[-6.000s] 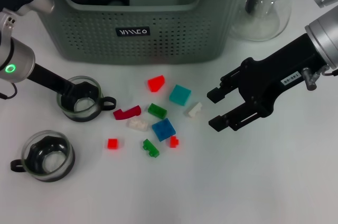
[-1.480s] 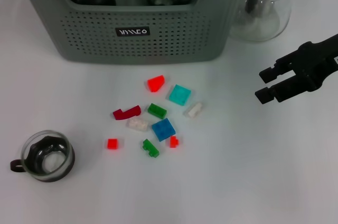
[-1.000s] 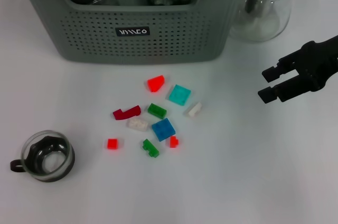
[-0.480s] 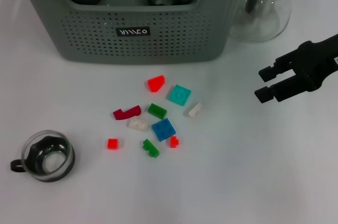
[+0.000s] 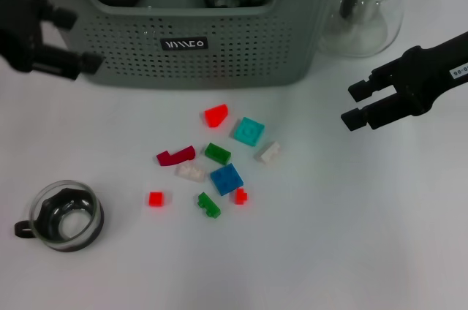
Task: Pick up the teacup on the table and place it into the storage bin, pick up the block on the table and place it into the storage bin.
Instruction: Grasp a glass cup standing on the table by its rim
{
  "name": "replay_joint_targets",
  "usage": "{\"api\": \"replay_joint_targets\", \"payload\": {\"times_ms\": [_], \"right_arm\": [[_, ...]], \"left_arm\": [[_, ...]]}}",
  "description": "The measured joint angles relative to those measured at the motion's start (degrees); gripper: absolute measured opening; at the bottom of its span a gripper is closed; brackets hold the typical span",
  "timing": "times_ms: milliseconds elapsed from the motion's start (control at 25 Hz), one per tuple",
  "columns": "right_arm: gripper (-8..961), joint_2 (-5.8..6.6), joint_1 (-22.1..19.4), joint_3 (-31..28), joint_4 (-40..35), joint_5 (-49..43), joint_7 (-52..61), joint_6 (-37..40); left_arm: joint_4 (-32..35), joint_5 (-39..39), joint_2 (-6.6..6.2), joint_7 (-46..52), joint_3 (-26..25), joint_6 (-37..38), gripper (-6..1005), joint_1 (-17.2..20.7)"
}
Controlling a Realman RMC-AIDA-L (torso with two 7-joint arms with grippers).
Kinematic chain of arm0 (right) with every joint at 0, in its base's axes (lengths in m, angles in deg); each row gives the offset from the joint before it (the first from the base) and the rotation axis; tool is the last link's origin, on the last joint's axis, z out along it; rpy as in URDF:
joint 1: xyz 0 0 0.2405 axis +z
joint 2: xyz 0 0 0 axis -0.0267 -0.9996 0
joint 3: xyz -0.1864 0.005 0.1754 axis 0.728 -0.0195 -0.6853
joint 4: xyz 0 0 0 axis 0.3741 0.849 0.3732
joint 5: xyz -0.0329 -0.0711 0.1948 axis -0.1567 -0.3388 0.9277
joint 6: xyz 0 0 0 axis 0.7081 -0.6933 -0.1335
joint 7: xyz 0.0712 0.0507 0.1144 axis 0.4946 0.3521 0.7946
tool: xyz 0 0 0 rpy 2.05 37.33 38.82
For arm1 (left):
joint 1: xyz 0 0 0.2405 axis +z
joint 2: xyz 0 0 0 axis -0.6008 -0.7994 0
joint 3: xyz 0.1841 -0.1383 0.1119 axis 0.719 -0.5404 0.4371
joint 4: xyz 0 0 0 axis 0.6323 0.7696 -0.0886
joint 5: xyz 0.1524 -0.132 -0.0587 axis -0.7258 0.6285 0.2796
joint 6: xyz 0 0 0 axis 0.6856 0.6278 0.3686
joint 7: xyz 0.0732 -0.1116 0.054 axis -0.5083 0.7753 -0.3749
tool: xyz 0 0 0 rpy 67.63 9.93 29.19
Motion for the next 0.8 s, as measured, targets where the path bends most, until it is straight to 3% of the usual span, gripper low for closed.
{"api": "replay_joint_targets", "payload": {"times_ms": [320,520,560,800], "right_arm": [[685,-0.03,0.02,0.0,0.0,0.0,-0.07,-0.15],[685,0.04,-0.43,0.01,0.0,-0.03,-0.02,-0.5],[685,0.1,-0.49,0.0,0.0,-0.02,0.03,-0.53],[685,0.32,-0.91,-0.19,0.0,-0.02,-0.05,-0.62]], "left_arm": [[-0.57,-15.05,2.0,-0.08,4.05,-0.53,794,1.8],[-3.46,-25.05,3.83,0.56,9.27,-1.75,793,1.53],[-3.98,-28.54,4.9,1.36,11.52,-1.85,793,1.32],[-3.86,-29.8,5.52,4.7,16.3,-1.54,793,1.93]]}}
